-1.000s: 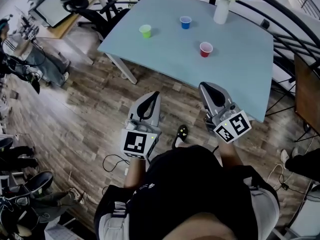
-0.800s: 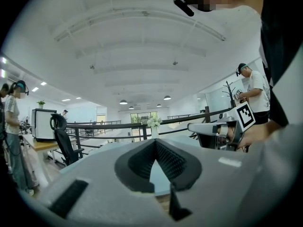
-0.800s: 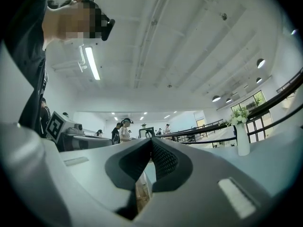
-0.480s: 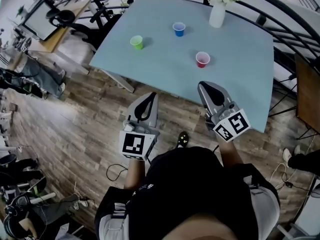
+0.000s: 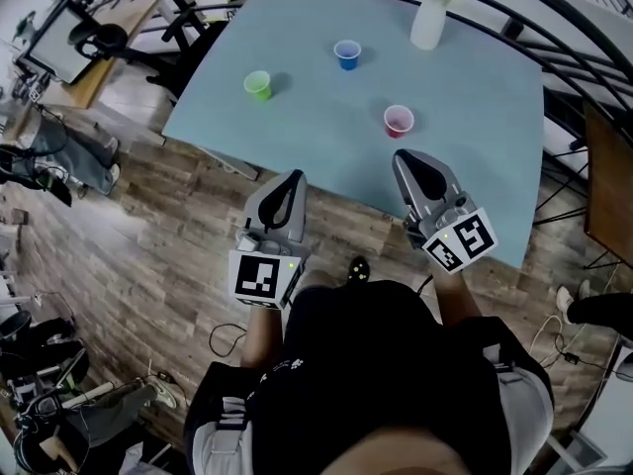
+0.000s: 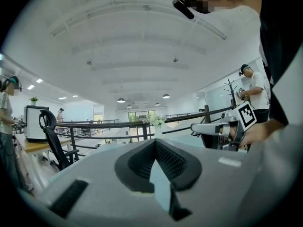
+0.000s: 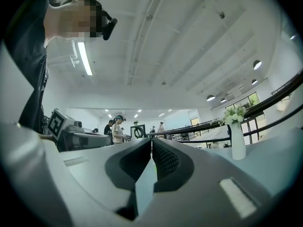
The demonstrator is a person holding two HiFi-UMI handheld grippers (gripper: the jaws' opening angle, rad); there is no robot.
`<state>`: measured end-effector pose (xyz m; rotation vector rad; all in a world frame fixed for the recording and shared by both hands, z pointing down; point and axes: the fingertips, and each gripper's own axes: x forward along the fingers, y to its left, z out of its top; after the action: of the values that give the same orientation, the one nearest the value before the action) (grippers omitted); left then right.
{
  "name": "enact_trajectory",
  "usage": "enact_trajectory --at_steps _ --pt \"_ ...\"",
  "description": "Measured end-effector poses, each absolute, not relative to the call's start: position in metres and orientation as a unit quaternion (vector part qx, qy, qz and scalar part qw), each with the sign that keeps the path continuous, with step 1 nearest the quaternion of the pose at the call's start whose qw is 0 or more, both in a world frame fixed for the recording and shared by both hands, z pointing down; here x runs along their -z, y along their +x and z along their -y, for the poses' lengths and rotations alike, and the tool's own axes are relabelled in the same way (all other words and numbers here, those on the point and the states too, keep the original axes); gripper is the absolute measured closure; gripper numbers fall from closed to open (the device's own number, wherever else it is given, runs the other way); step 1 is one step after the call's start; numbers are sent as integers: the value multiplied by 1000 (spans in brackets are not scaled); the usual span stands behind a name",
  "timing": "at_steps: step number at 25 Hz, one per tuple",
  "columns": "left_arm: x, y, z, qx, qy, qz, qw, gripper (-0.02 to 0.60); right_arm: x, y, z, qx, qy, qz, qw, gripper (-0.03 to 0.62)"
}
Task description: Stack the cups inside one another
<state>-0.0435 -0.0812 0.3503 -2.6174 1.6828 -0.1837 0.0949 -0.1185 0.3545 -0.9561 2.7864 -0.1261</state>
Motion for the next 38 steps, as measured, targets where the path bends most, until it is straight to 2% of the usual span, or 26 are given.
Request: enact_trajectory --at_steps 11,26,38 --pt "-355 -68 121 56 -850 -524 9 590 -355 72 150 39 -338 -936 87 591" --pt "-359 -125 226 63 -884 -462 20 590 -360 20 234 34 -414 -906 86 591" --pt "-365 -167 311 58 -917 -395 0 591 -369 -23 302 34 -492 -868 64 585"
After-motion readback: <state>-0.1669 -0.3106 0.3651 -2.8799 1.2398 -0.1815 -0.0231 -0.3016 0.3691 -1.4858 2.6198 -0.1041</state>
